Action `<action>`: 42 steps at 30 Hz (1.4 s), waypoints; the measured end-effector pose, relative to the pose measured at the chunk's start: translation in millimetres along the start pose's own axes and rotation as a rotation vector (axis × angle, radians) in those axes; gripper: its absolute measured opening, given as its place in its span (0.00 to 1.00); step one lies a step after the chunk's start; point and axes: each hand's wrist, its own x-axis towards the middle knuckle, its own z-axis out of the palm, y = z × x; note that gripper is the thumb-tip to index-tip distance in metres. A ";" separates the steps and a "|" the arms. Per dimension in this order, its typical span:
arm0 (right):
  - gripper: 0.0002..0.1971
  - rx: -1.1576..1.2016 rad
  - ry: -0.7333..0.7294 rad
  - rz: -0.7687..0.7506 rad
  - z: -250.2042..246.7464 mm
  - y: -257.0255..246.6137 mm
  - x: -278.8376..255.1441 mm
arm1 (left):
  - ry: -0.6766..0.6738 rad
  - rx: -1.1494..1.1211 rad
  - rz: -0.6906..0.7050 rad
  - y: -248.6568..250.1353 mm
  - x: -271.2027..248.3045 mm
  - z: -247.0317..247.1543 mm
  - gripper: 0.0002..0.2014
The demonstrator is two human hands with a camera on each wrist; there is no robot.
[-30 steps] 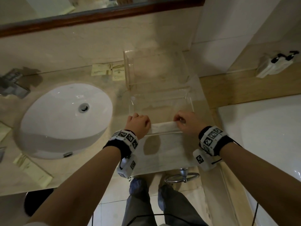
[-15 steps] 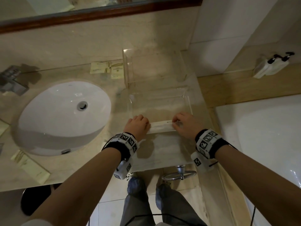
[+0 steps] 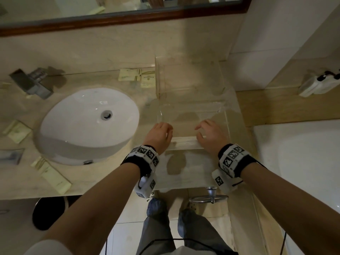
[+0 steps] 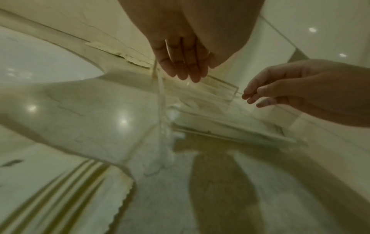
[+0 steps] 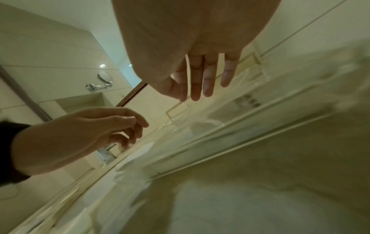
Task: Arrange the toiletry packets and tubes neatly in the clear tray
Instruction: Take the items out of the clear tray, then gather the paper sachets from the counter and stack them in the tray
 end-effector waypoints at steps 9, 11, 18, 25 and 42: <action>0.10 0.013 -0.168 -0.272 66.5 -101.9 8.5 | -0.101 -0.052 -0.353 -70.9 -57.2 -40.2 0.12; 0.11 -0.036 -0.249 -0.318 84.7 -120.6 7.8 | -0.126 -0.049 -0.391 -88.1 -72.0 -41.6 0.12; 0.25 -0.323 -0.452 -0.240 121.0 -150.2 4.2 | -0.314 0.159 -0.241 -132.6 -90.4 -39.9 0.23; 0.18 -0.277 -0.549 0.050 127.4 -169.7 7.3 | -0.266 0.092 -0.097 -150.3 -82.3 -57.2 0.18; 0.18 0.332 0.357 0.758 -14.2 -23.6 30.1 | -0.314 -0.060 0.080 -16.5 54.5 -65.9 0.18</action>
